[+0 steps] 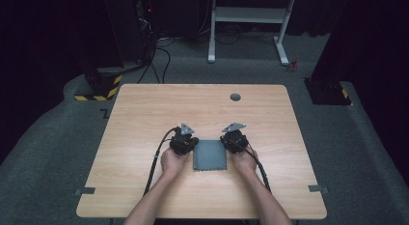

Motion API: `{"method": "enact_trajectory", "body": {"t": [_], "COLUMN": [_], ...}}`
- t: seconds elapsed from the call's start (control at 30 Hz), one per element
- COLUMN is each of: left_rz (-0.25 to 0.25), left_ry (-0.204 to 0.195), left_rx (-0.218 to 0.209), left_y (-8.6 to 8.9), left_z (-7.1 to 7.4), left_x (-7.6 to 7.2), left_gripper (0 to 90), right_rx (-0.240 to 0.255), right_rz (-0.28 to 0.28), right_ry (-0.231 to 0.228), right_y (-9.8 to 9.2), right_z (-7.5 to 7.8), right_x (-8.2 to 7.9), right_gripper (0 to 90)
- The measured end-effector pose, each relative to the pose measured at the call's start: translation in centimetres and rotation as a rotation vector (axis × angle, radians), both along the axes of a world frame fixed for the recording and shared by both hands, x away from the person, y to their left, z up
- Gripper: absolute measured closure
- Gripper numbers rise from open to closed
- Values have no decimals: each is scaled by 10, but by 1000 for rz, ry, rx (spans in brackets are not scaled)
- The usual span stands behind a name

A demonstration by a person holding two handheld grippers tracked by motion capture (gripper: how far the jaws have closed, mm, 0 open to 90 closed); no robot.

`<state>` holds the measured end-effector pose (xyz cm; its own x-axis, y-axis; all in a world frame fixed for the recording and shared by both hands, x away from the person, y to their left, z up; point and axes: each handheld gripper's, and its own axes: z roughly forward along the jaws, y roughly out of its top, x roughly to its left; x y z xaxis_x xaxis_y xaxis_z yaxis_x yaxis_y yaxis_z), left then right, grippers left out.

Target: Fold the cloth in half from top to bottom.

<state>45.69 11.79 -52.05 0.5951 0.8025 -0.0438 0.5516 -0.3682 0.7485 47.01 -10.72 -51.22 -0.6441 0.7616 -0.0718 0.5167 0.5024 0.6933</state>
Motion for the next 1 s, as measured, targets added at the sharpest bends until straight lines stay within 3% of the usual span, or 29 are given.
{"method": "enact_trajectory", "body": {"t": [0.1, 0.17, 0.27, 0.37, 0.43, 0.53, 0.6, 0.67, 0.77, 1.0], "left_rz": [20, 18, -5, -25, -45, -37, -28, -25, -31, -25], "left_ry": [15, 47, 38, 39, 44, 50, 44, 31, 20, -3], "left_rx": [0, -2, 3, -13, 13, 40, 41, 52, 78, -37], "left_y": [2, 5, 7, 6, 5, 5, 6, 7, 7, 22], "left_z": [1, 4, 12, 15, 14, 8, 4, 4, 6, 17], "left_x": [0, -2, -15, -31, -41, -44, -45, -46, -49, -57], "left_gripper": [805, 655, 577, 544, 540, 540, 536, 513, 493, 472], "right_rx": [-5, 31, 80, 103, 98, 60, 46, 83, 87, 166], "right_rz": [-3, -17, -25, 19, 64, 111, 109, 98, 81, 40], "right_ry": [3, 22, 8, -4, -1, 0, 11, 17, 15, -11], "right_y": [2, -1, -7, -7, -5, -3, -4, -12, -18, -33], "right_z": [-2, -1, 7, 11, 9, 2, -3, -7, -6, 7], "right_x": [3, 2, -8, -23, -36, -49, -53, -53, -55, -62], "right_gripper": [862, 780, 772, 783, 795, 803, 804, 802, 774, 689]}}
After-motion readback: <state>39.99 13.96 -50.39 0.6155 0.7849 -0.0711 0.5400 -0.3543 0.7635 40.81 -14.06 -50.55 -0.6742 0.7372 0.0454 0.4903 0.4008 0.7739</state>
